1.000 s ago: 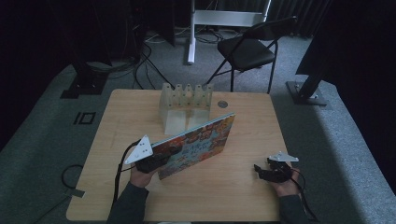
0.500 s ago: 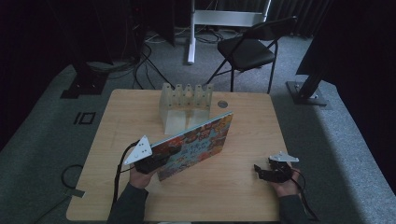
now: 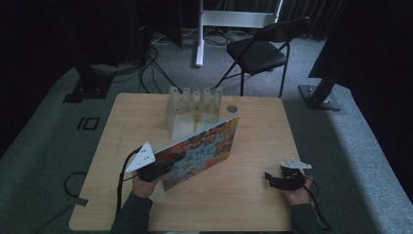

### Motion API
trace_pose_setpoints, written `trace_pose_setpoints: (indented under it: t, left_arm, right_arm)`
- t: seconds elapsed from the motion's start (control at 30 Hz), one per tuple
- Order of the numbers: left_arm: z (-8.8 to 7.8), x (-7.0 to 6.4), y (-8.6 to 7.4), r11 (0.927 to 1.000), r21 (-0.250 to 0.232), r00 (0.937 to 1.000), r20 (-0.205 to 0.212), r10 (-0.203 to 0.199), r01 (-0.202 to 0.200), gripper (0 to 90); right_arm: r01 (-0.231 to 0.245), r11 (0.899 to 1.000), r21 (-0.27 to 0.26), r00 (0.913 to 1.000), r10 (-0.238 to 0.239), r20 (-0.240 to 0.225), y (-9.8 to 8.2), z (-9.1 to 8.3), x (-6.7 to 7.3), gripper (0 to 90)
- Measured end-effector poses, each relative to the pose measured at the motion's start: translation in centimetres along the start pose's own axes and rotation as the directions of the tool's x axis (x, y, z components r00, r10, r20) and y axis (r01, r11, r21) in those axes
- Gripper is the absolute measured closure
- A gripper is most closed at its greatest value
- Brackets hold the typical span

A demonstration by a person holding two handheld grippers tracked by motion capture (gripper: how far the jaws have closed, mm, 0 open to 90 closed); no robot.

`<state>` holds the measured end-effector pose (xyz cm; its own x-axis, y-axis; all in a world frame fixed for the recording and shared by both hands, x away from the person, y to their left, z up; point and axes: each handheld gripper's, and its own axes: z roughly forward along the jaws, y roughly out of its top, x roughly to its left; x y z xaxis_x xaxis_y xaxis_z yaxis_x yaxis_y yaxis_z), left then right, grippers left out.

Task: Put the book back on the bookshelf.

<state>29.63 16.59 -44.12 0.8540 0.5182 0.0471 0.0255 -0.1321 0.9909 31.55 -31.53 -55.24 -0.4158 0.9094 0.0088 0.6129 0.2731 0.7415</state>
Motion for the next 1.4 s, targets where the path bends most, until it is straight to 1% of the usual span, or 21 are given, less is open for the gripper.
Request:
trace_pose_setpoints:
  t: [0.47,0.93,1.4]
  left_arm:
    - [-0.5,0.1,-0.1,1.0,0.002,0.9998,-0.017,-0.004,0.004,80.7]
    - [-1.0,0.2,-0.1,0.9997,0.001,0.999,-0.039,-0.023,0.023,80.7]
    - [-1.7,0.3,-0.1,0.9995,0.005,0.9976,-0.061,-0.032,0.032,80.7]
  right_arm:
    - [0.003,1.0,0.002,1.0,-0.003,-0.001,0.0,0.0,0.0,19.5]
    - [0.005,1.0,0.002,1.0,-0.005,-0.003,0.0,0.0,0.0,19.0]
    - [0.005,1.0,0.002,1.0,-0.005,-0.003,0.0,0.0,0.0,19.0]
